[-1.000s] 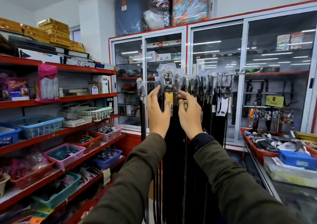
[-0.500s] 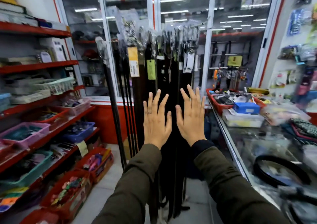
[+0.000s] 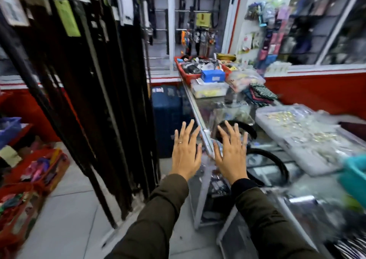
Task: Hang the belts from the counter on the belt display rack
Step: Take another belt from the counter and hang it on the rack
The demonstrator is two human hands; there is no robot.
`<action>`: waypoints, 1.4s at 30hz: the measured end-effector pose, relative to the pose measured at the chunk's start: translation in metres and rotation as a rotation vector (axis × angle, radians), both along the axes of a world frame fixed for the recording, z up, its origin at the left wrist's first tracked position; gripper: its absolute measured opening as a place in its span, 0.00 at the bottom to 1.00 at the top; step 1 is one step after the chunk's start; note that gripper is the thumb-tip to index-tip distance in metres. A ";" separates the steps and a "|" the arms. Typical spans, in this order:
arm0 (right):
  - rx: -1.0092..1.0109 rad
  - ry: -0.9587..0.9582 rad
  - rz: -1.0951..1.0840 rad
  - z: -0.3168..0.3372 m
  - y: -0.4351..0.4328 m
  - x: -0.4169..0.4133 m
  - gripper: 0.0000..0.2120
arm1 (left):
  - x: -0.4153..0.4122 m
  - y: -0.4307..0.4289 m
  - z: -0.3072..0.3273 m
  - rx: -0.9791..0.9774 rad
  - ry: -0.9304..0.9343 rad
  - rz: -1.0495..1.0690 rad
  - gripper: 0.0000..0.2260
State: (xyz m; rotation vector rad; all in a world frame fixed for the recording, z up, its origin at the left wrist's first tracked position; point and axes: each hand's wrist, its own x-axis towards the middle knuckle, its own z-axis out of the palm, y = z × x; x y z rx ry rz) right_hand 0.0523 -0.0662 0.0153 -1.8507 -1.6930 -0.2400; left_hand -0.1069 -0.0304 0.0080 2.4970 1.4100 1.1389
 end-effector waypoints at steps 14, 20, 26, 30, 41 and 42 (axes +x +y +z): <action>-0.723 0.223 0.065 -0.037 -0.106 0.131 0.33 | 0.123 -0.046 -0.042 -0.441 0.495 -0.638 0.35; -0.623 0.172 0.024 -0.033 -0.117 0.140 0.18 | 0.130 -0.048 -0.040 -0.301 0.484 -0.515 0.16; -0.601 0.216 0.050 -0.021 -0.121 0.120 0.14 | 0.105 -0.051 -0.039 -0.312 0.408 -0.529 0.13; -0.577 0.252 0.147 -0.011 -0.107 0.096 0.10 | 0.067 -0.051 -0.038 -0.369 0.215 -0.487 0.10; -0.515 0.539 0.512 0.026 -0.038 -0.005 0.05 | -0.047 -0.038 0.002 -0.247 -0.131 -0.196 0.09; -0.506 0.572 0.550 0.028 -0.033 -0.017 0.06 | -0.056 -0.039 0.004 -0.234 -0.213 -0.166 0.10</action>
